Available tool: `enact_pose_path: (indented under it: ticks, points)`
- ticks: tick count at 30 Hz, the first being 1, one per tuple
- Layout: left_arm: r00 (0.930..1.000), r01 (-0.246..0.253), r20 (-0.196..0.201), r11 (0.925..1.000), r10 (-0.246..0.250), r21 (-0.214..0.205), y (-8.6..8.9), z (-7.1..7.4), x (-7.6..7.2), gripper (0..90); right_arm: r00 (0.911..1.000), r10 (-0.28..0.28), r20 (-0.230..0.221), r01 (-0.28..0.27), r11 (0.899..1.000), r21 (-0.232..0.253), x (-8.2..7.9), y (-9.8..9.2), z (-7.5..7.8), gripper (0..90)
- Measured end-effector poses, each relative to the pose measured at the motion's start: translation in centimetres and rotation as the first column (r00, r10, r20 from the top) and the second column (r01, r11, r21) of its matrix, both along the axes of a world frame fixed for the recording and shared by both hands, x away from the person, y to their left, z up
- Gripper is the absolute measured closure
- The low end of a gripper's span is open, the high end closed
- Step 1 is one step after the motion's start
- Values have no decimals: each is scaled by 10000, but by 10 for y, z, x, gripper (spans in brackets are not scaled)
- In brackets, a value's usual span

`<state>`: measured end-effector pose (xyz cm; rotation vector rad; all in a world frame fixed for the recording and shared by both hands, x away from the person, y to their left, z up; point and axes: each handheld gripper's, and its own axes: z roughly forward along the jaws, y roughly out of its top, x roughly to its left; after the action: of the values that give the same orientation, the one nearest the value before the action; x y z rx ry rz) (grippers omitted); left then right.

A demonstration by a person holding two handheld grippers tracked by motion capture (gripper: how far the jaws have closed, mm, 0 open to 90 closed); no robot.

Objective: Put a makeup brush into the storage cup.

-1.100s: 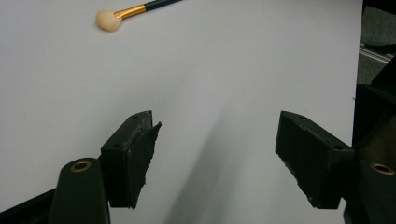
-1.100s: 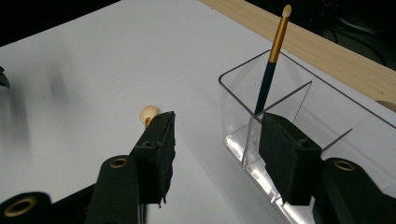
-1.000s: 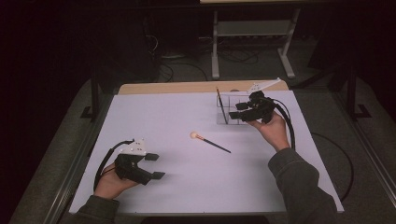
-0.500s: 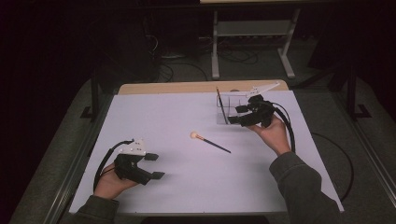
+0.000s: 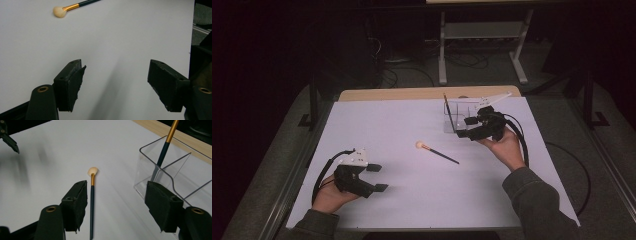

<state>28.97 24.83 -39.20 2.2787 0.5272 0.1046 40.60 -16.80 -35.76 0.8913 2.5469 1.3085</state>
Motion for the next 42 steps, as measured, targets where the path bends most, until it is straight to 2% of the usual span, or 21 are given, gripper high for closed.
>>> enact_pose_path:
  ticks: [13,18,20,25,26,30,35,42]
  points:
    - [10000,-48,-14,10000,47,-51,1,0,-1,272,9999,121,-28,-121,9997,-201,-7,2,-1,333]
    - [10000,-77,-8,10000,77,-45,1,0,-2,269,9996,160,-241,-168,9992,-351,-10,7,1,333]
    - [9999,-115,-6,9999,115,-47,2,0,-2,267,9997,229,-130,-234,9990,-392,-10,7,0,332]
    - [9999,-154,44,9999,154,-72,2,0,-3,263,9991,300,-311,-313,9985,-442,-13,11,2,330]
    - [9999,-150,60,9999,151,-69,2,0,-3,262,9990,405,-183,-413,9981,-467,-13,12,1,330]
    - [9998,-202,54,9997,203,-122,1,0,-4,261,9979,489,-417,-513,9970,-588,-18,17,3,331]
    - [9996,-258,70,9995,259,-161,1,1,-4,257,9971,627,-433,-655,9955,-679,-19,21,3,332]
    - [9995,-263,152,9995,265,-162,2,1,-4,255,9948,762,-675,-826,9917,-982,-16,31,3,332]
